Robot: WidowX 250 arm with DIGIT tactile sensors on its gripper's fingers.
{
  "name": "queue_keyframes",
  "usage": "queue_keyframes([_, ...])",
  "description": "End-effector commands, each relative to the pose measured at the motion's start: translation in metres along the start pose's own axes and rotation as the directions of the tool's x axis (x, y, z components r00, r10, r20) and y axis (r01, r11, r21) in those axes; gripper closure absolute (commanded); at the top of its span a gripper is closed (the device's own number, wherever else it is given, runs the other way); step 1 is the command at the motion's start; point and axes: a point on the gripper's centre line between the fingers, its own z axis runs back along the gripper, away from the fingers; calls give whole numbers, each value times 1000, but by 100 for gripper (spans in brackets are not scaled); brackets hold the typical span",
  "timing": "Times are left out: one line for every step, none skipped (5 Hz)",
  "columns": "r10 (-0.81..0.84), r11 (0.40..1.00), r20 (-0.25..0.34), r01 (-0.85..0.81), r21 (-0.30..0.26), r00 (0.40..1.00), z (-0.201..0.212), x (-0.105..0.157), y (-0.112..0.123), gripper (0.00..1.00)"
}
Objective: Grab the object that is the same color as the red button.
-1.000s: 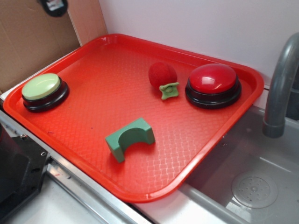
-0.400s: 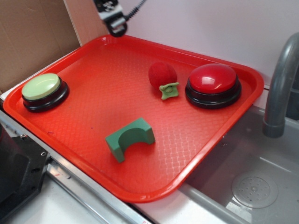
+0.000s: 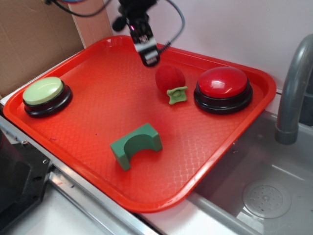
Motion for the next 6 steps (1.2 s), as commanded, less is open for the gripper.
queue_keyframes([-96,993,70,100,-58,993,-28,31,-8,0])
queue_keyframes([-124,988,72,130,-84,990,-40,34,-14,0])
queue_keyframes([-116,988,61,122,-100,991,-47,32,-15,0])
queue_keyframes([-95,990,33,98,-97,995,-50,31,-17,100])
queue_keyframes([-93,991,34,96,-90,995,-49,31,-18,100])
queue_keyframes([-94,991,28,96,-90,995,-49,31,-19,100])
